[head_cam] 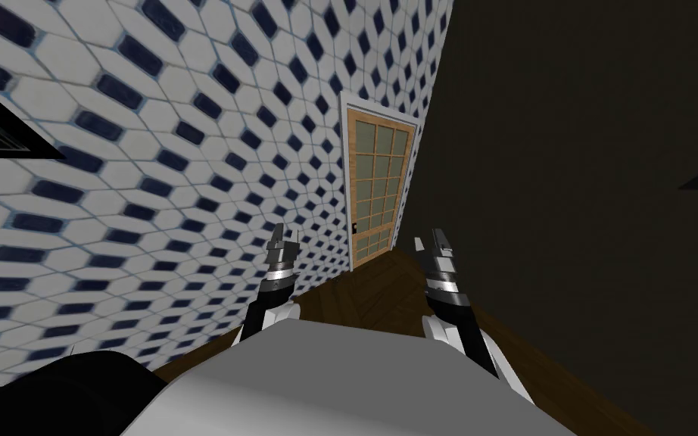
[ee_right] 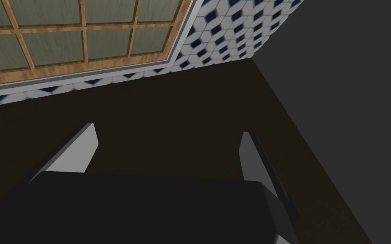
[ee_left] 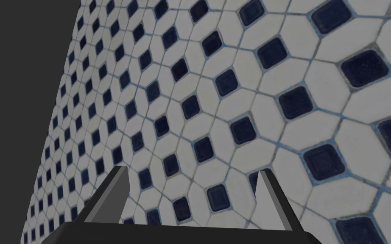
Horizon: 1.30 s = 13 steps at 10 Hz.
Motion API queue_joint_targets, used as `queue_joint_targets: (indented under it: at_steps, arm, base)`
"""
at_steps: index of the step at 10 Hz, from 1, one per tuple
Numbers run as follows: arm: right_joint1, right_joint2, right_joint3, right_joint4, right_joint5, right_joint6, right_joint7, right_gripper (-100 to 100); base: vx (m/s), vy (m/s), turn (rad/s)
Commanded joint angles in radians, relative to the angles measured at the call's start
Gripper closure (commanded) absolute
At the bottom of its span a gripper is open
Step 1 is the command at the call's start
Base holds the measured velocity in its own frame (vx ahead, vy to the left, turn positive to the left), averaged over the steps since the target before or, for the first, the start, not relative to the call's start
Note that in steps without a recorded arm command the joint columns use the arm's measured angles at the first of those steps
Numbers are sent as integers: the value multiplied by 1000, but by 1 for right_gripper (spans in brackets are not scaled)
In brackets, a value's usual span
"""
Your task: Pull the door open
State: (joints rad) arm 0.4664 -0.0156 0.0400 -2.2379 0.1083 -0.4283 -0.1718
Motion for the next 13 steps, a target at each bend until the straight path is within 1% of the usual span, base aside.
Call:
queue_joint_targets:
  at_steps: [1, 2, 4, 6, 7, 13]
  arm:
    - [-10, -6, -6, 34, 12, -11, 34, -100]
    - [-13, -7, -7, 44, 15, -14, 44, -100]
    - [-26, -14, -14, 87, 30, -27, 87, -100]
    - [-34, -17, -19, 115, 39, -36, 115, -100]
    - [-42, -21, -23, 143, 49, -44, 143, -100]
    - [-74, -30, -41, 252, 86, -78, 251, -100]
  base:
    - [56, -41, 79]
    - [65, -34, 78]
    - [57, -20, 64]
    - [54, -31, 49]
    - [58, -25, 76]
    - [56, -29, 62]
